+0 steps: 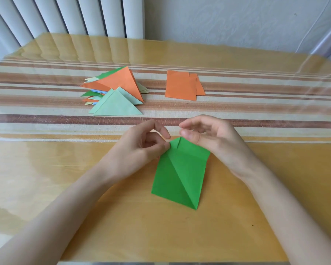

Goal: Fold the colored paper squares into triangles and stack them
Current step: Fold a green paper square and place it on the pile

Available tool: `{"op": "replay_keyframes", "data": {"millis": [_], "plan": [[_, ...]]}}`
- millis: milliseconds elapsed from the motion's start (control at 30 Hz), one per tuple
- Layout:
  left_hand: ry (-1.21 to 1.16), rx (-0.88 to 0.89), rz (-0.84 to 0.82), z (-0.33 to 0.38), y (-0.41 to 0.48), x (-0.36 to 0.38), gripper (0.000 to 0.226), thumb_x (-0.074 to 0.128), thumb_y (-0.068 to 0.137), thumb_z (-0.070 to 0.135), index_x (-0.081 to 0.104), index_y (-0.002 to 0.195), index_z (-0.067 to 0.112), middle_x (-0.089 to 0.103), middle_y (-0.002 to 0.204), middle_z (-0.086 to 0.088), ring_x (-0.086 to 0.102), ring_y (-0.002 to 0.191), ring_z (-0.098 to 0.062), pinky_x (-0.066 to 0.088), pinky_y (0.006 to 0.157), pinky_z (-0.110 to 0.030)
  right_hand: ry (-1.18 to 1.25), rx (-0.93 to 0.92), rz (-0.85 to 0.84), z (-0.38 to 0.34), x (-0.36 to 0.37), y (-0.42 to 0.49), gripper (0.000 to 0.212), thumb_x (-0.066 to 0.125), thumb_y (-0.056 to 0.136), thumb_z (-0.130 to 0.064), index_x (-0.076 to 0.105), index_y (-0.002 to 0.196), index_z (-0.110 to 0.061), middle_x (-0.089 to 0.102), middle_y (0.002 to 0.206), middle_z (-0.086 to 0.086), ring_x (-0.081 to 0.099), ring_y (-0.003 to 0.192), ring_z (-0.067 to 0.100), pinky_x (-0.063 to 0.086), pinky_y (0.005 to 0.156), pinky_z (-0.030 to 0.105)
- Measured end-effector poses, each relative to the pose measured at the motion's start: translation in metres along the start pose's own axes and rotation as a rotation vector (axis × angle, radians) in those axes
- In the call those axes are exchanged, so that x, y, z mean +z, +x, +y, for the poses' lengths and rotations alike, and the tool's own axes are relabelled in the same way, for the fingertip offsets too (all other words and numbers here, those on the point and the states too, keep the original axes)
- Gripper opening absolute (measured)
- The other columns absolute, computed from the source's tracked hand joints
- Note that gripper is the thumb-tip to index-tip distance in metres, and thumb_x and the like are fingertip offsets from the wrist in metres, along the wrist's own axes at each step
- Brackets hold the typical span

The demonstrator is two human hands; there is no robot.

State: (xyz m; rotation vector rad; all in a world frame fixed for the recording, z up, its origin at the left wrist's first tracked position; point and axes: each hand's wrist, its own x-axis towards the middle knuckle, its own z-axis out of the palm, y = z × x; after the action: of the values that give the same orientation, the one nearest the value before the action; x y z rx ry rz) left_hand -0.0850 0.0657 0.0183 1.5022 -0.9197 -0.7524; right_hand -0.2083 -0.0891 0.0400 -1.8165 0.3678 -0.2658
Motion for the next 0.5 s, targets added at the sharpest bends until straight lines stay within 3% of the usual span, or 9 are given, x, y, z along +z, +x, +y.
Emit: {"op": "replay_keyframes", "data": {"millis": [67,133,267,367,500], "plan": [[0.028,0.001,-0.071,-0.003,-0.002,0.002,0.024,0.064,0.081,0.026,0.05,0.097,0.016,0.066,0.072,-0.004,0.052,0.068,-0.024,0.041,0.065,-0.037,-0.064,0.029,-0.084,-0.002,0.003,0.0,0.02,0.072,0.076,-0.029,0.072,0.091,-0.015,0.07,0.087,0.006,0.06,0.079,0.006,0.046,0.074,0.02],[0.059,0.022,-0.093,-0.003,-0.002,0.003,0.026,0.061,0.081,0.032,0.047,0.098,0.019,0.067,0.074,-0.001,0.05,0.067,-0.024,0.038,0.064,-0.038,-0.124,0.047,-0.15,0.0,0.008,-0.001,0.01,0.072,0.082,-0.021,0.072,0.085,-0.012,0.068,0.079,0.01,0.058,0.071,0.008,0.044,0.068,0.025],[0.033,0.046,-0.05,-0.002,-0.002,0.005,0.016,0.055,0.086,0.019,0.047,0.099,0.015,0.064,0.072,0.003,0.051,0.064,-0.015,0.039,0.057,-0.027,-0.055,0.076,-0.15,0.004,0.01,-0.003,0.006,0.068,0.086,-0.01,0.069,0.084,-0.005,0.069,0.075,0.004,0.062,0.068,0.012,0.048,0.065,0.028],[-0.022,0.074,-0.011,-0.001,-0.002,0.008,0.015,0.055,0.086,0.018,0.048,0.098,0.014,0.062,0.072,-0.002,0.049,0.065,-0.019,0.039,0.059,-0.029,0.025,0.105,-0.153,0.002,0.008,-0.005,0.005,0.066,0.087,-0.005,0.068,0.086,-0.001,0.07,0.079,0.007,0.064,0.071,0.014,0.05,0.067,0.028],[-0.113,0.139,0.101,0.003,-0.001,0.004,0.013,0.056,0.085,0.014,0.05,0.096,0.012,0.061,0.067,0.003,0.053,0.069,-0.014,0.043,0.066,-0.021,0.155,0.091,-0.071,0.001,-0.001,-0.006,0.006,0.064,0.086,-0.005,0.07,0.086,-0.007,0.074,0.081,0.0,0.069,0.076,0.01,0.049,0.069,0.018]]}}
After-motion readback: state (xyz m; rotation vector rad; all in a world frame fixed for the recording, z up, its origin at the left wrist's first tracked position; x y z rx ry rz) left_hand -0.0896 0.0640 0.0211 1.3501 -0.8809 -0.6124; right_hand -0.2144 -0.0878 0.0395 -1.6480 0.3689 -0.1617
